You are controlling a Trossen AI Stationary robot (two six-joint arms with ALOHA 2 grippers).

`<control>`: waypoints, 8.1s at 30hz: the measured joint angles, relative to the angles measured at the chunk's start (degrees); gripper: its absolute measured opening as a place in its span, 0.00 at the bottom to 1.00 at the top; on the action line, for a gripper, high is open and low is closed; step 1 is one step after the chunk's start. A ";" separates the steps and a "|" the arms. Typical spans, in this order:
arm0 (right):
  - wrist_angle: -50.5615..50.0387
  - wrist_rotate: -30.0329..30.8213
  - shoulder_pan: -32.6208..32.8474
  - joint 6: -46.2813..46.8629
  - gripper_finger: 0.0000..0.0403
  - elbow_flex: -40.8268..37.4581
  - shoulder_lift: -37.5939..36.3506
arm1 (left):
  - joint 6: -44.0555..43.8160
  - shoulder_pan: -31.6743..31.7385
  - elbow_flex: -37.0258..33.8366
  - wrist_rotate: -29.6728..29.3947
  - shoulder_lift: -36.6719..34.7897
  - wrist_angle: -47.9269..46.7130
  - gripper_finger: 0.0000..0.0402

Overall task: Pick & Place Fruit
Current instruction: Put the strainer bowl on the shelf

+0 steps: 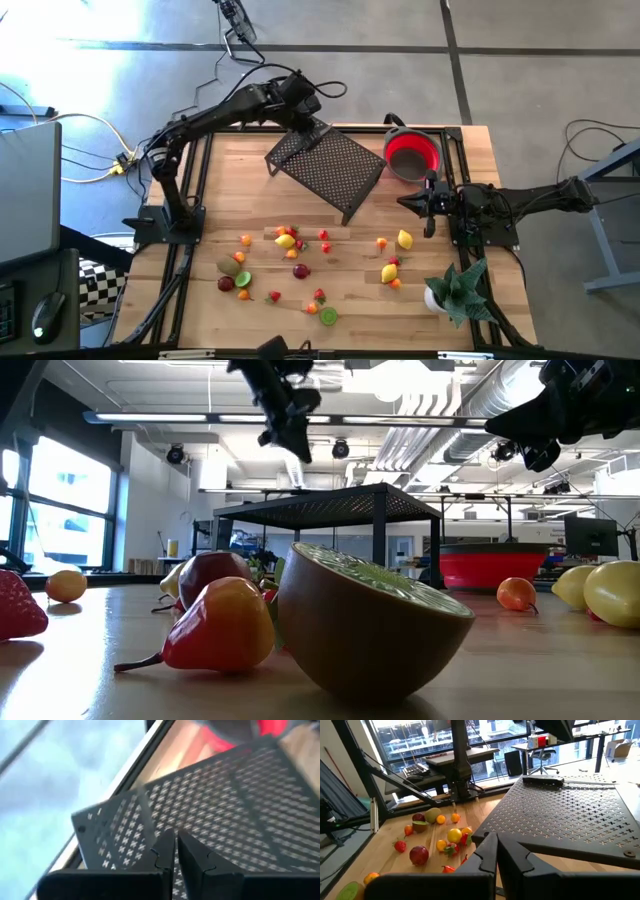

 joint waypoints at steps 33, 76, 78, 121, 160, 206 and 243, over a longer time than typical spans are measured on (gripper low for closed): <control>0.35 0.00 0.00 -0.50 0.01 0.00 0.00 | 4.01 -23.68 -57.32 1.70 -57.22 34.84 0.05; 9.09 4.02 0.02 2.60 0.01 0.00 5.99 | 6.25 -35.97 -77.90 2.85 -73.20 47.88 0.05; 9.60 4.67 0.00 2.56 0.01 0.15 7.24 | 6.23 -35.97 -77.90 2.88 -73.20 47.90 0.05; -70.30 9.50 -12.45 11.31 0.04 48.47 55.62 | 3.02 -35.96 -77.90 2.90 -73.18 47.96 0.05; -67.83 7.15 -26.06 -2.11 0.70 48.28 67.28 | 2.95 -35.95 -77.88 2.92 -73.16 47.94 0.05; -67.28 2.95 -30.49 -5.38 0.04 48.00 66.13 | 2.97 -35.95 -77.85 2.92 -73.18 46.61 0.05; -91.23 21.28 -14.08 -8.40 0.04 85.42 67.86 | 2.97 -35.95 -77.85 2.92 -73.20 46.67 0.05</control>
